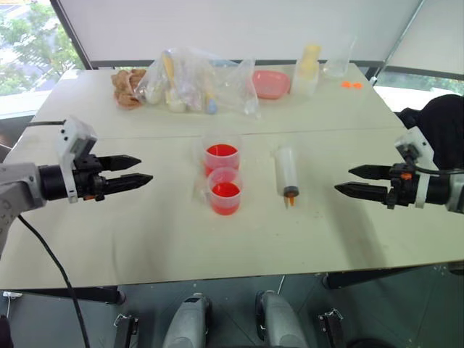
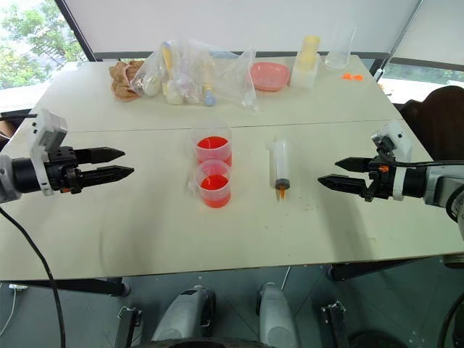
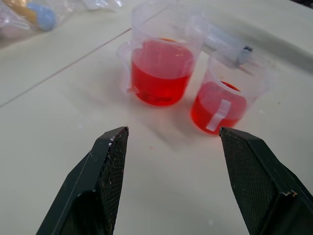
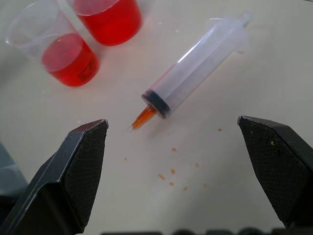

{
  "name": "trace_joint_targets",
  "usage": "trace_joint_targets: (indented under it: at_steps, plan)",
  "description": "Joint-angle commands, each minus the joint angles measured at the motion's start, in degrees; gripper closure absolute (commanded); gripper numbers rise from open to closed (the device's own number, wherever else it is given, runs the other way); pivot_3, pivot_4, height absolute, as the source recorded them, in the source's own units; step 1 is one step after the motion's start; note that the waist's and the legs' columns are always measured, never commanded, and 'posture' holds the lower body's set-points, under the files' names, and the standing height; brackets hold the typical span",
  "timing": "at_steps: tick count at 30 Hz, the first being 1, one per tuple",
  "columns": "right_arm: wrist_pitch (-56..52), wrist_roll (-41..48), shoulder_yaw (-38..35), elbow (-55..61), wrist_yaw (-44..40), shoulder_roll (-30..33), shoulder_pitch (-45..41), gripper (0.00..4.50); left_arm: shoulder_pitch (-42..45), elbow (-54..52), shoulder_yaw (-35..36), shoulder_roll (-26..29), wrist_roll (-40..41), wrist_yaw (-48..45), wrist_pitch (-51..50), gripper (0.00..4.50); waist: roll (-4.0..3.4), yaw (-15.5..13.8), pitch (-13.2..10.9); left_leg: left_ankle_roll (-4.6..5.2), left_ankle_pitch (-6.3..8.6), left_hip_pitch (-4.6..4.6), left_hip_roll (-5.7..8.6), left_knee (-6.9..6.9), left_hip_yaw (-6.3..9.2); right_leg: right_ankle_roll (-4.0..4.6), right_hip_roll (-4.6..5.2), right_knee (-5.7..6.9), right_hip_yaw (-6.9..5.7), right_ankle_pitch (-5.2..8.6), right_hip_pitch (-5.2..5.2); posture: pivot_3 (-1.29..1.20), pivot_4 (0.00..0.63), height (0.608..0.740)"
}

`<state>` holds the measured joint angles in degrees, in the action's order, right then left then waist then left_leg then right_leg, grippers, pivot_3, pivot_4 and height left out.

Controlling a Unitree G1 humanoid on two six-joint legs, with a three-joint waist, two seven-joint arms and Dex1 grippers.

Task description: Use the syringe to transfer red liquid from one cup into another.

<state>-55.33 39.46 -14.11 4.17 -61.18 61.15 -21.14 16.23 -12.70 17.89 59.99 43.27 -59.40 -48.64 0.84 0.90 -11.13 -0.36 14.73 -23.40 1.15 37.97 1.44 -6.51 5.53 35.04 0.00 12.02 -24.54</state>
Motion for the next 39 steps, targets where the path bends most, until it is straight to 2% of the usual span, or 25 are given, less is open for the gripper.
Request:
trace_joint_targets:
  at_steps: [1, 13, 21, 26, 29, 33, 39]
  plan:
    - [0.31, -0.2, 0.44, -0.25, 0.63, -0.34, -2.83, 0.07, 0.16, -1.6, 1.6, -0.01, 1.31, 0.22, -0.69, 1.4, 0.0, -0.12, 0.0, 0.0, 0.0, -0.01, 0.0, 0.0, 0.0, 0.0, 0.0, 0.0, 0.0, 0.0, -0.01, 0.0, 0.15, 0.74]
    - [0.56, -2.18, 3.76, -3.79, 2.51, -1.5, -7.79, 0.07, 2.9, -1.24, 0.59, -2.6, 0.61, 3.41, 1.02, 1.4, 0.0, -0.24, 0.0, 0.0, 0.0, -0.06, 0.04, 0.0, 0.02, 0.0, 0.03, -0.01, -0.01, -0.01, -0.01, 0.0, 0.15, 0.74]
    - [-9.29, -3.71, 8.13, -8.77, 8.2, -4.13, -17.41, 0.07, 8.2, 3.12, -4.66, -3.95, -3.3, 1.35, 5.79, 1.4, 0.0, -0.15, 0.0, 0.0, 0.0, -0.05, 0.05, 0.0, -0.03, 0.0, 0.02, 0.0, 0.0, -0.01, -0.04, 0.0, 0.15, 0.74]
    - [-21.45, -5.97, 14.05, -17.23, 13.12, -9.83, -31.62, 0.07, 17.46, 6.36, -11.27, -5.77, -5.62, -3.57, 8.39, 1.4, 0.01, -0.12, 0.0, 0.0, 0.0, -0.06, 0.08, 0.01, -0.06, 0.0, 0.01, 0.03, 0.0, -0.02, -0.05, 0.0, 0.15, 0.74]
    - [-24.64, -8.04, 17.57, -24.38, 14.16, -14.0, -38.76, 0.07, 22.91, 7.56, -14.62, -7.9, -6.77, -5.88, 9.68, 1.4, 0.01, -0.08, 0.0, 0.0, 0.0, -0.09, 0.13, 0.01, -0.07, -0.01, 0.01, 0.04, -0.01, -0.03, -0.06, 0.0, 0.15, 0.74]
    - [-25.36, -12.03, 22.32, -35.22, 15.15, -20.43, -46.31, 0.07, 27.28, 8.34, -18.44, -12.81, -9.09, -7.22, 13.12, 1.4, 0.01, -0.1, 0.0, 0.0, 0.0, -0.1, 0.25, -0.03, -0.2, -0.23, 0.01, 0.04, -0.01, -0.15, -0.07, 0.0, 0.15, 0.74]
    - [-19.44, -18.75, 25.24, -48.79, 16.91, -26.16, -51.23, 0.07, 28.84, 10.66, -20.87, -17.71, -11.67, -8.01, 16.33, 1.4, 0.01, -0.1, 0.0, 0.01, 0.0, -0.14, 0.32, -0.03, -0.19, -0.26, 0.01, 0.1, -0.03, -0.17, -0.09, 0.0, 0.15, 0.74]
